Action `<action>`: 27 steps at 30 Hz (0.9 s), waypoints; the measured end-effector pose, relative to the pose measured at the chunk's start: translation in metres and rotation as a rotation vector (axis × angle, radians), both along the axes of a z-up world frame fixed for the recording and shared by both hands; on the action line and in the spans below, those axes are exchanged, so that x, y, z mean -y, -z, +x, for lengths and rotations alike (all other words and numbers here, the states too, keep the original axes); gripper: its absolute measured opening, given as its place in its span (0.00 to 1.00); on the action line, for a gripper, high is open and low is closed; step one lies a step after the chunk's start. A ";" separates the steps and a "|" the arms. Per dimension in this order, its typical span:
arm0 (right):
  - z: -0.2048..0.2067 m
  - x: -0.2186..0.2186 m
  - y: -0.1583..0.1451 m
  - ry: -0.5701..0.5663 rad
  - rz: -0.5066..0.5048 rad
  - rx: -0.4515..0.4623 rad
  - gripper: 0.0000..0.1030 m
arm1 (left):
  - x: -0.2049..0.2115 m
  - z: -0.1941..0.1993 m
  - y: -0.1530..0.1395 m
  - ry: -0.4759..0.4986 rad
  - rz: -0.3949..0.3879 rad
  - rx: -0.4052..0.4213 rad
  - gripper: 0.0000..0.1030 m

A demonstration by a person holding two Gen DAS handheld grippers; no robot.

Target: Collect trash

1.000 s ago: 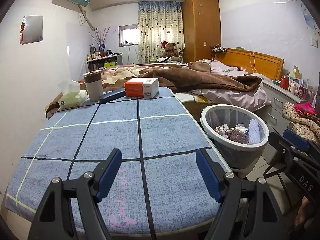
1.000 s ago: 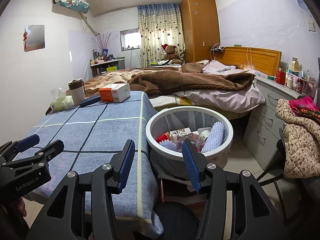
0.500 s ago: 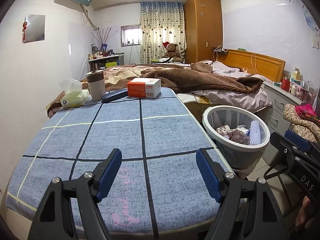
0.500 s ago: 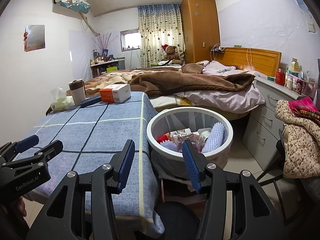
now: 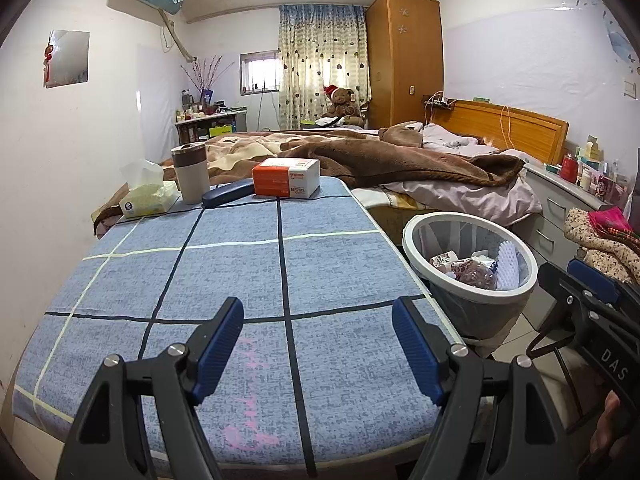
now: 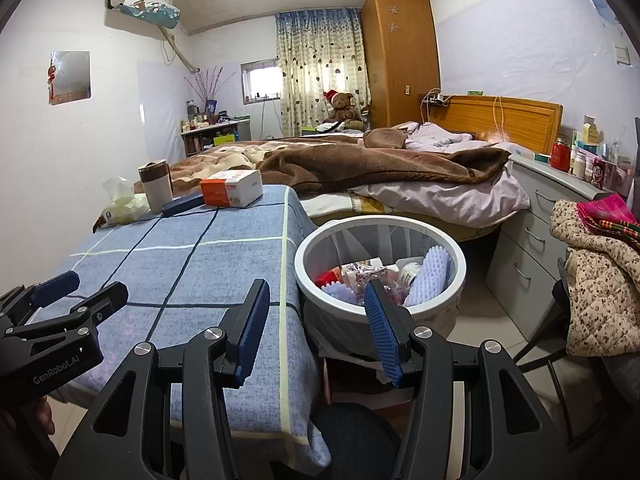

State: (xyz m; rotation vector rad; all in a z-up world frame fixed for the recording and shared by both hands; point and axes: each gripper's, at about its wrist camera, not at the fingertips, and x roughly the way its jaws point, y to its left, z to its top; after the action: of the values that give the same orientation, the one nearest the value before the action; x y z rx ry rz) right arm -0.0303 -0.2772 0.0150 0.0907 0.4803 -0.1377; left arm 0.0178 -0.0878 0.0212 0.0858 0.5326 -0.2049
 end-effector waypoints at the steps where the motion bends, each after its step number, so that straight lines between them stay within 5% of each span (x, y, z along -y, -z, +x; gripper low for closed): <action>1: 0.000 0.001 0.000 0.000 0.000 0.000 0.49 | 0.000 0.000 0.000 0.000 0.000 0.000 0.76; 27: -0.001 -0.002 -0.001 -0.008 0.002 -0.002 0.49 | -0.002 -0.001 0.001 -0.005 -0.004 -0.002 0.76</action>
State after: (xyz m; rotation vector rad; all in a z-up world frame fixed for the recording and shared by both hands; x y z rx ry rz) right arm -0.0309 -0.2752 0.0161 0.0903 0.4826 -0.1300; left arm 0.0166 -0.0854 0.0202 0.0805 0.5349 -0.2009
